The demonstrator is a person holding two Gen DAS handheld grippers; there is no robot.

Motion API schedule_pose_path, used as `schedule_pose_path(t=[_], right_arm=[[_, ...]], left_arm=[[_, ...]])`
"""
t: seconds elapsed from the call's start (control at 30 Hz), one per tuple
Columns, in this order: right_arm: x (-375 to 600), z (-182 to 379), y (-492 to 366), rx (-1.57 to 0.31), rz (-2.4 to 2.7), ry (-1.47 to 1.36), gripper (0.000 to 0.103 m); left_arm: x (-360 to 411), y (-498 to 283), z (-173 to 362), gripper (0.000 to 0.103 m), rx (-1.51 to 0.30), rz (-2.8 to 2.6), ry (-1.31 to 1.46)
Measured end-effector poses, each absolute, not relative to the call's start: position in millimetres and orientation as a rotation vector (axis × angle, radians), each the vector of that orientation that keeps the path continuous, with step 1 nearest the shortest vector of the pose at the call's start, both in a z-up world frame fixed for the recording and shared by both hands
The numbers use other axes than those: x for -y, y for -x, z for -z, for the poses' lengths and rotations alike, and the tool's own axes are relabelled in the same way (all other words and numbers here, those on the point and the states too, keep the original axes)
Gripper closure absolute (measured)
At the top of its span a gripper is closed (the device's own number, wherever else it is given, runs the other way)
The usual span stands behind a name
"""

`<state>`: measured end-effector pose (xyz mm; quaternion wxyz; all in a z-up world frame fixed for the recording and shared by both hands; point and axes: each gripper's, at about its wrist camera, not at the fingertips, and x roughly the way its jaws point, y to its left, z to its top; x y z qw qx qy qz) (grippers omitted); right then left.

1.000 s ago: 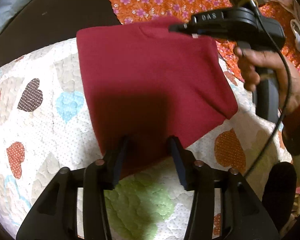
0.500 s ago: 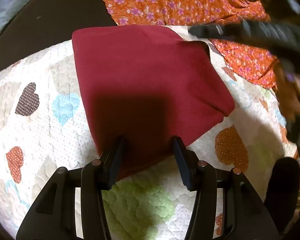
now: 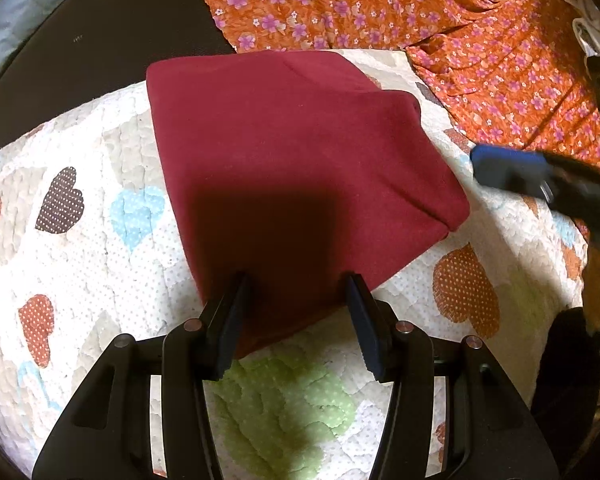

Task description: Fold small clothes

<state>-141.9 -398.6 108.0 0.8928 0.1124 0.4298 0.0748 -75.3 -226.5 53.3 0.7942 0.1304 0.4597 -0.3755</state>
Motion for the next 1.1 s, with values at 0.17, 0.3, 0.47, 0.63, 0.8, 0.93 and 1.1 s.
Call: schedule_pose_path(t=[0.17,0.3,0.47,0.63,0.8,0.93,1.1], right_arm=[[369,-74,131,-1.004,-0.151,-0.18,0.093],[391,-74,150,-0.966,-0.115,-0.274,0.095],[406,-43,155,-1.044,-0.083,-0.379,0.095],[397,-87,161,-0.946,-0.029,-0.299,0.094],[377,-109,124,-0.848,-0.061,-0.261,0.094],[364,-91,91,-0.883,-0.01,-0.162,0.094],[383,-46,77,-0.976,0.004,-0.206,0.094]], left_arm=[[223,80,-52,0.053,-0.984,0.808,-0.295],[223,80,-52,0.053,-0.984,0.816,-0.303],[222,82,-58,0.053,-0.991,0.797,-0.29],[211,77,-76,0.053,-0.944,0.746,-0.212],[214,65,-74,0.053,-0.922,0.664,-0.194],[217,57,-61,0.053,-0.949,0.612,-0.215],[218,52,-55,0.053,-0.963,0.598,-0.21]])
